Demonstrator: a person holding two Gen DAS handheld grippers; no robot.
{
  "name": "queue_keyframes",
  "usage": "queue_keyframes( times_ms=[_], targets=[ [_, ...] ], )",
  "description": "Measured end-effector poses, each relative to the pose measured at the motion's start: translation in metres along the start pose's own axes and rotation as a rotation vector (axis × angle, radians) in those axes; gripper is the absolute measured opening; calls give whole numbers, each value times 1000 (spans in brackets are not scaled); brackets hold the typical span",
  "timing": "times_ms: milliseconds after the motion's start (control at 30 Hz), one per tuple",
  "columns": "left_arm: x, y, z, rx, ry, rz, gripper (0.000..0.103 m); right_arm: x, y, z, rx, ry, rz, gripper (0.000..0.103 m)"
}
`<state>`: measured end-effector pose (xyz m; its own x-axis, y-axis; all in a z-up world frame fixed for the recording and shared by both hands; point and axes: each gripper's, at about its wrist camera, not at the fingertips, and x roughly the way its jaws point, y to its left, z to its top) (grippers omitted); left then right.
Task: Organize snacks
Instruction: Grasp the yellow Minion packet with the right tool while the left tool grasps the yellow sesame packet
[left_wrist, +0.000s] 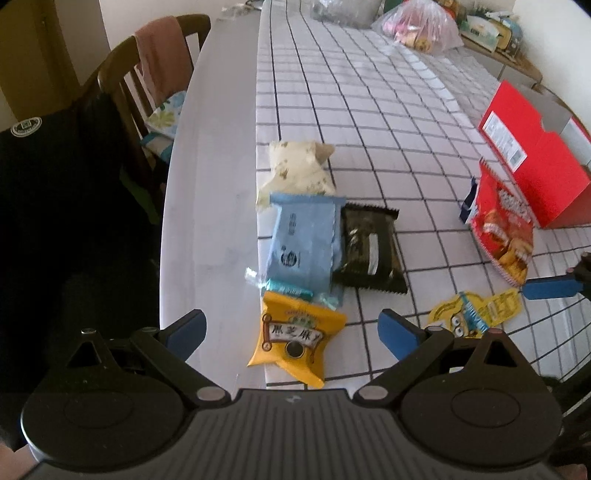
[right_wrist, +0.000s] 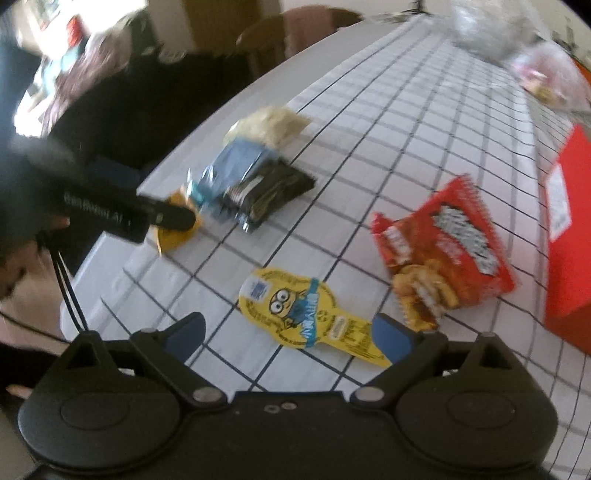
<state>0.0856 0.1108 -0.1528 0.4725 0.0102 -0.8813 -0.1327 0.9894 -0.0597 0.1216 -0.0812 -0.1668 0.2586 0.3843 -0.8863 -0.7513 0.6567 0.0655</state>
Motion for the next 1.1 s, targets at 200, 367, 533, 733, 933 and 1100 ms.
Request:
queue_keyframes(
  times_ms=[200, 367, 533, 733, 933, 1100],
  targets=[
    [6, 2, 0, 7, 7, 10, 100, 17, 3, 1, -95, 9, -59, 93],
    [9, 1, -1, 23, 14, 11, 99, 25, 0, 5, -129, 18, -55, 87],
    [13, 4, -2, 23, 30, 9, 99, 30, 0, 7, -137, 23, -39, 85],
    [21, 7, 0, 7, 61, 5, 83, 29, 0, 9, -141, 17, -28, 76],
    [22, 4, -1, 9, 76, -3, 66, 25, 1, 9, -141, 13, -31, 66],
    [20, 1, -1, 24, 78, 8, 43, 22, 3, 6, -123, 20, -32, 66]
  ],
)
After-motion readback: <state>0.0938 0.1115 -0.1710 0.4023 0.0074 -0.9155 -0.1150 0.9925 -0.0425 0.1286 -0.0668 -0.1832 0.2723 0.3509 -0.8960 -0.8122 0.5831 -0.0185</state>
